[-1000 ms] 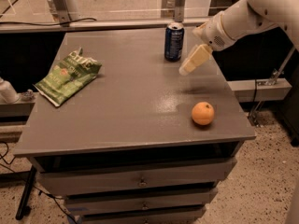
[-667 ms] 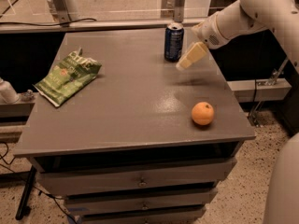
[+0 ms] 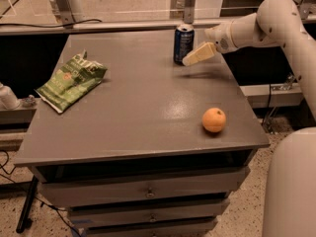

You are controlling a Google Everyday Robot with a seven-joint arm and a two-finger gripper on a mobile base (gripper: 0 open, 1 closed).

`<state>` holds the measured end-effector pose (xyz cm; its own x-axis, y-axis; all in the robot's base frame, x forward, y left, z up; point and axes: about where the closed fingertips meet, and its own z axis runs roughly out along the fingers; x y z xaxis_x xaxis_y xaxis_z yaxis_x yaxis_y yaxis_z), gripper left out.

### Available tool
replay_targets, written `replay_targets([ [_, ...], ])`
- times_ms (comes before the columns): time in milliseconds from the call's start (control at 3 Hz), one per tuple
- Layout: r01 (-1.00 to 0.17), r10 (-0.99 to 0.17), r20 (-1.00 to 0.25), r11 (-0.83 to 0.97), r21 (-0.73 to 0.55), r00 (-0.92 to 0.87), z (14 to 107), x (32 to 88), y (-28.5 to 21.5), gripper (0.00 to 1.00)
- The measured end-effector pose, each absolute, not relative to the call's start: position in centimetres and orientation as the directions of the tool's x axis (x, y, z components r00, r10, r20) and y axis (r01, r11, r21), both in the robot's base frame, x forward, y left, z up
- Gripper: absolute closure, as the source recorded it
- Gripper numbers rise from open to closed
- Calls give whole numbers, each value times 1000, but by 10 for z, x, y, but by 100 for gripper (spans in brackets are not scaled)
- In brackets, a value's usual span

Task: Move pepsi can near green jalapeno chip bag

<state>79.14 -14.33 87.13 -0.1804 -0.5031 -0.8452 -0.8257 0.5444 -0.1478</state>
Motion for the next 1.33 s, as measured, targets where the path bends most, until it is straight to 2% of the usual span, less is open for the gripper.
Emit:
replay_targets([
  [333, -833, -398, -897, 550, -66, -192, 869, 805, -123, 0],
  [667, -848, -350, -909, 530, 8, -227, 862, 808, -100, 0],
  [1000, -861, -339, -901, 504, 69, -271, 855, 797, -84, 18],
  [1333, -866, -338, -891, 488, 109, -303, 850, 784, -81, 42],
])
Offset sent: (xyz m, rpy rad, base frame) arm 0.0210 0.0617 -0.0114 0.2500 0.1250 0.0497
